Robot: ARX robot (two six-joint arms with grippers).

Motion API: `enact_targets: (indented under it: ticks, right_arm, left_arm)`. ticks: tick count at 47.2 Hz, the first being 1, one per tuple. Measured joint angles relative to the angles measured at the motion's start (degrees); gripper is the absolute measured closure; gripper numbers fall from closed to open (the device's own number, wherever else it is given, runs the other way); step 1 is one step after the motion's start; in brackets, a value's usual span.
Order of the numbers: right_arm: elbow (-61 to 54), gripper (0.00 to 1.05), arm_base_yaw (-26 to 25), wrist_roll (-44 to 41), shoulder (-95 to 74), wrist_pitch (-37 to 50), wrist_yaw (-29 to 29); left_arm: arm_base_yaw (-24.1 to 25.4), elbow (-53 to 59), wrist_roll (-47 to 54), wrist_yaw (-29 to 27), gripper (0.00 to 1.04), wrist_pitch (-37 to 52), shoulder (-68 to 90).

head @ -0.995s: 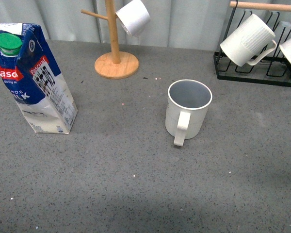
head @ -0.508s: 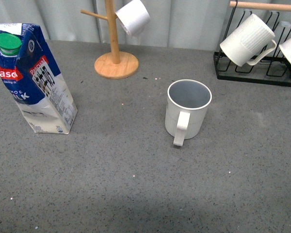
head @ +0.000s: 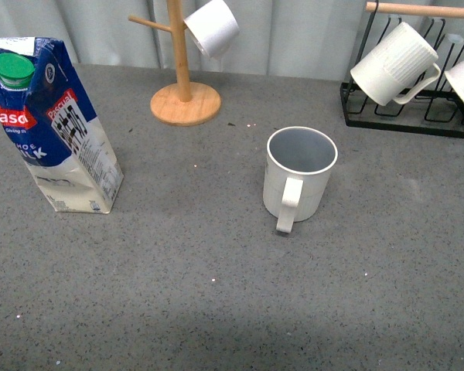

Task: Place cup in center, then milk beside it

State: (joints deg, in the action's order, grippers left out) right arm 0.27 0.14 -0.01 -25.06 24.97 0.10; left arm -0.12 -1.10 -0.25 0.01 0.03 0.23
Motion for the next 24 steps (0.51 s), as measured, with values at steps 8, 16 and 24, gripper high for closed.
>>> enact_targets:
  ticks: [8, 16, 24]
  right_arm:
    - [0.0, 1.04, 0.0, 0.0, 5.49, -5.25, -0.02]
    - [0.0, 1.04, 0.0, 0.0, 9.86, -9.57, -0.02]
    - [0.0, 1.04, 0.0, 0.0, 12.87, -12.59, -0.02]
  left_arm:
    - [0.0, 0.0, 0.0, 0.0, 0.07, 0.0, 0.0]
    - [0.0, 0.0, 0.0, 0.0, 0.07, 0.0, 0.0]
    - [0.0, 0.0, 0.0, 0.0, 0.07, 0.0, 0.0]
